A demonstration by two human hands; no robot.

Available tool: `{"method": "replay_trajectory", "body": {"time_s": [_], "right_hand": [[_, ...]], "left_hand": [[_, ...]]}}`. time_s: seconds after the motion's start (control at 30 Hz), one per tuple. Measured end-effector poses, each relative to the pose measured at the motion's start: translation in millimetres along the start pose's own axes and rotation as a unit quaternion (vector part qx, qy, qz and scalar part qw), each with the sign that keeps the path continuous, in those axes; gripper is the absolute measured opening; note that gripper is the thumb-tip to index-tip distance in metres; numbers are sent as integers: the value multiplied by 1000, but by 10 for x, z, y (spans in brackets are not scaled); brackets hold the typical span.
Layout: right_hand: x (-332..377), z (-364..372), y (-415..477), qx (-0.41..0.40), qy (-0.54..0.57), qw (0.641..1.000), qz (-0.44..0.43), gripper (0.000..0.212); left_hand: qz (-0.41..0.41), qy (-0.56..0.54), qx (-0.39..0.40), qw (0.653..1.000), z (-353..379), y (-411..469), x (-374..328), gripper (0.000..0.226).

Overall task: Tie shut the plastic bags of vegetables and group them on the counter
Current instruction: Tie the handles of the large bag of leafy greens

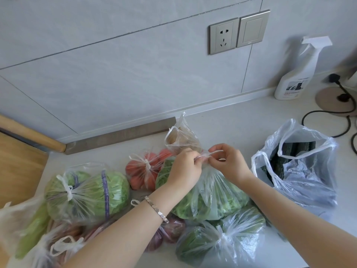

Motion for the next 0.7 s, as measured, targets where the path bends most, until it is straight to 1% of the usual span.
{"method": "replay_trajectory", "body": {"time_s": [0.07,0.13,0.17,0.23,0.27,0.33,0.37,0.43,0.5,0.57,0.63,0.67,0.7], "right_hand": [[-30,-28,16,39,58,997,43,20],[-59,-16,30,112,136,980,92,23],[-69,-12,37,140,157,972,105,26],[-74,-39,39,172,156,969,89,34],[-68,-54,27,181,142,971,68,38],[-61,-56,-14,160,83,983,11,39],[-67,-45,-22,130,39,990,-26,36],[-73,-8,-28,63,-56,992,-93,25],[-66,22,-50,8,-157,971,-179,17],[-111,41,-55,-24,-237,937,-256,13],[-135,34,-43,-53,-272,924,-262,19],[-131,25,-28,-58,-283,922,-256,22],[-120,21,-22,-44,-294,919,-257,24]], "left_hand": [[-1,-7,19,1000,17,3,31,23],[-14,-31,36,999,19,9,54,22],[-21,-43,42,998,16,14,63,22],[-41,-78,56,994,21,29,84,23],[-67,-111,67,989,12,33,87,24],[-139,-196,100,966,7,23,85,23],[-164,-228,110,953,10,15,90,21],[-185,-253,115,943,6,15,89,18],[-193,-256,111,940,-5,24,86,20],[-192,-247,115,943,-22,26,65,18],[-189,-232,116,947,-38,16,41,22],[-188,-231,113,948,-36,8,38,25],[-187,-232,108,948,-39,-4,39,26]]}}
Point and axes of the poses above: each hand's wrist, its own y-axis towards the middle knuckle, its own z-axis out of the palm, x = y × z, the point moved 2 cm from there along y, towards the middle knuckle, and after that the axes turned 10 degrees about z, right-handed, at the moved point
